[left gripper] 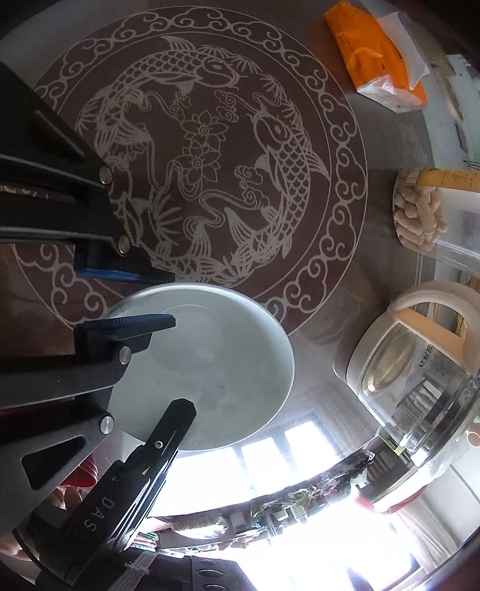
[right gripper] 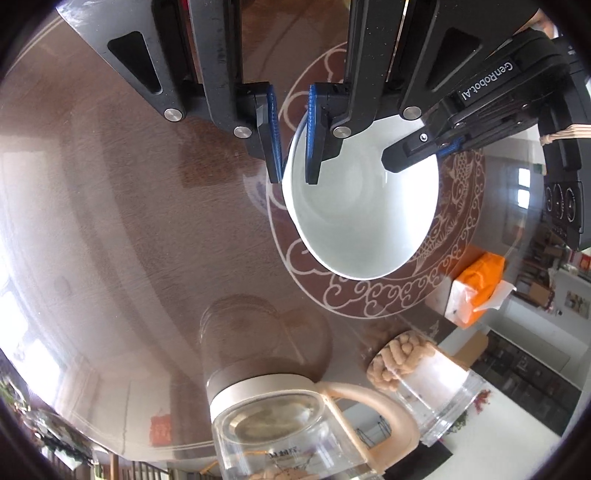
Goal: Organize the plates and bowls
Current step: 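Carry the white lettered bowl over the nested bowls with the right gripper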
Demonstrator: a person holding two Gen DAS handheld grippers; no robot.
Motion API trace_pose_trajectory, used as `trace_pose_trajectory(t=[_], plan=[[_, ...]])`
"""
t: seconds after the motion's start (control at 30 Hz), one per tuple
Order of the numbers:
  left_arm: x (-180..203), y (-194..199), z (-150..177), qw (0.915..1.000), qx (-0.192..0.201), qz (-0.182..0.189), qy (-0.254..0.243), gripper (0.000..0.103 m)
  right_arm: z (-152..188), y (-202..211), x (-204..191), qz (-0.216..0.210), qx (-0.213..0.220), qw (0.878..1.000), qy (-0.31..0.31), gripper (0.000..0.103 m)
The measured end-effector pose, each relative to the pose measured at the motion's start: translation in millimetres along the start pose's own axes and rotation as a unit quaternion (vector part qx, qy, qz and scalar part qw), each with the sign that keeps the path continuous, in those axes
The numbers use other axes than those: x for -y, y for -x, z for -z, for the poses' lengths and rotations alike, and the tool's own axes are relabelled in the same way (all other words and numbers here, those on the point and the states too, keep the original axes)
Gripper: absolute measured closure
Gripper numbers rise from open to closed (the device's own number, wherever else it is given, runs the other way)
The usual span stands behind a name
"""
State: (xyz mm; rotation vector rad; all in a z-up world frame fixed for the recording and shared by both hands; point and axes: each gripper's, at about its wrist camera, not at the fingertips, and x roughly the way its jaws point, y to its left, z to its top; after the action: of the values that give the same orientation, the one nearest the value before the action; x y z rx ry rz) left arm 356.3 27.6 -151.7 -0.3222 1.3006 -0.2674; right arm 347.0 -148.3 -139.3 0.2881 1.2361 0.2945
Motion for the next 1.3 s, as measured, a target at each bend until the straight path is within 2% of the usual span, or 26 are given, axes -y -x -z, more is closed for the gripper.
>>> trace_pose_trajectory(t=[0.17, 0.33, 0.5, 0.67, 0.8, 0.9, 1.07, 1.3], plan=[[10, 47, 23, 0.9994, 0.014, 0.005, -0.030, 0.088, 12, 32, -18, 0.003, 0.020, 1.000, 0.019, 0.088], [13, 112, 60, 0.9971, 0.051, 0.004, -0.056, 0.087, 38, 76, -45, -0.022, 0.045, 0.998, 0.031, 0.088], [-6, 169, 115, 0.9944, 0.089, 0.000, -0.057, 0.087, 82, 111, -85, -0.053, 0.060, 0.995, 0.062, 0.087], [-40, 200, 178, 0.9932, 0.107, -0.015, -0.044, 0.087, 138, 117, -120, -0.082, 0.054, 0.991, 0.090, 0.086], [-65, 195, 217, 0.9943, 0.099, -0.033, -0.022, 0.087, 177, 103, -136, -0.097, 0.032, 0.990, 0.095, 0.086], [-80, 186, 232, 0.9948, 0.091, -0.045, -0.009, 0.087, 195, 84, -145, -0.098, 0.013, 0.990, 0.096, 0.086], [-94, 166, 242, 0.9959, 0.072, -0.054, -0.002, 0.087, 214, 53, -148, -0.084, -0.024, 0.992, 0.094, 0.086], [-97, 147, 244, 0.9942, 0.063, -0.085, -0.020, 0.087, 221, 31, -148, -0.059, -0.037, 0.992, 0.102, 0.086]])
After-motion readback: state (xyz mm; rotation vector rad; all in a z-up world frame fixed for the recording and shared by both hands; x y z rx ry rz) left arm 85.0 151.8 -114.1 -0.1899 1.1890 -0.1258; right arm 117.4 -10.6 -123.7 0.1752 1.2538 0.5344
